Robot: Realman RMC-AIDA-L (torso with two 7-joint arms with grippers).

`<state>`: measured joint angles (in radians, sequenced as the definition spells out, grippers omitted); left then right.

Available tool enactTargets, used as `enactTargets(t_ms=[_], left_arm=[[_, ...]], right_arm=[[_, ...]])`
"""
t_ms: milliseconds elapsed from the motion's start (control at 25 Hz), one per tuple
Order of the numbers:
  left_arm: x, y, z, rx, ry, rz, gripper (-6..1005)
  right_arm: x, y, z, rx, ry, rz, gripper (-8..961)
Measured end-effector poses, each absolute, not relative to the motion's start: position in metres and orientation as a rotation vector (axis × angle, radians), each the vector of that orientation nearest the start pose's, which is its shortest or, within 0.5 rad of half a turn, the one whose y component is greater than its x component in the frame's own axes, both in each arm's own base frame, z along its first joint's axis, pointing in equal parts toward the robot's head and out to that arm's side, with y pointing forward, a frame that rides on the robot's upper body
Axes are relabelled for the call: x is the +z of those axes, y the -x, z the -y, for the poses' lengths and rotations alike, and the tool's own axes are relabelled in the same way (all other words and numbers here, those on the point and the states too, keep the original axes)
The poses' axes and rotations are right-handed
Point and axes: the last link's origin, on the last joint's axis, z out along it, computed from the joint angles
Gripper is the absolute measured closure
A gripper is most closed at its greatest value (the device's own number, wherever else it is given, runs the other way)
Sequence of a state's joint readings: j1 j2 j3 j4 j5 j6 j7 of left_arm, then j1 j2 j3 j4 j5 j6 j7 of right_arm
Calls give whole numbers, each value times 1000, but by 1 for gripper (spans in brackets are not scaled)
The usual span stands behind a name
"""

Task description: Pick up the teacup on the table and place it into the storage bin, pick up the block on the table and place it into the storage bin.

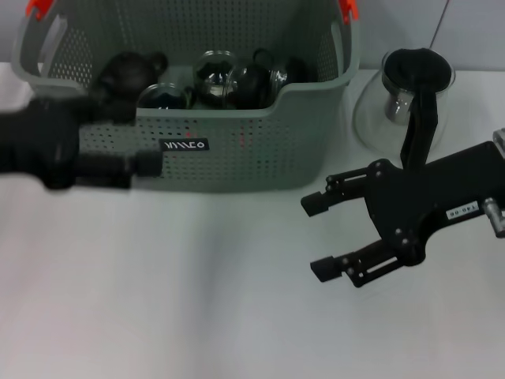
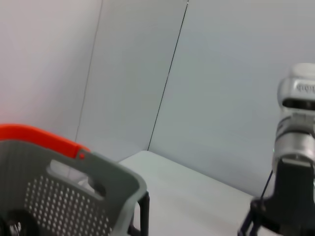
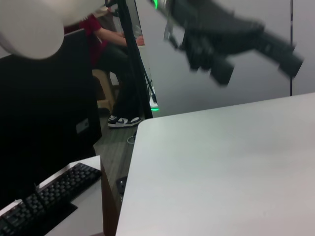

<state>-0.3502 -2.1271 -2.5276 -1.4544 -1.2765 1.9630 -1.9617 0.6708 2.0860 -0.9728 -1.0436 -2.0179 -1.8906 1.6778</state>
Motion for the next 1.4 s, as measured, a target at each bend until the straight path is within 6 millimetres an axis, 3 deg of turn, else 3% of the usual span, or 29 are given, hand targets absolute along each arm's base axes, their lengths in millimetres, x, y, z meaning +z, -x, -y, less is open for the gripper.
enactTargets(t_ms=[440,640,920,1400], left_arm=[[89,262,-260,-866,2715,754,42],[62,261,-269,-915,2761,679,44],[17,259,-293,-804,2861,699,48],[13,263,-289,-785,2865,718,49]], right_arm=[[3,-155,-333,483,3206,-215,71],[0,-170,-334,400,3189,-252,71],[-2,-180,-333,320,3186,-283,71],[-4,-181,-333,335,3180,-266,71]])
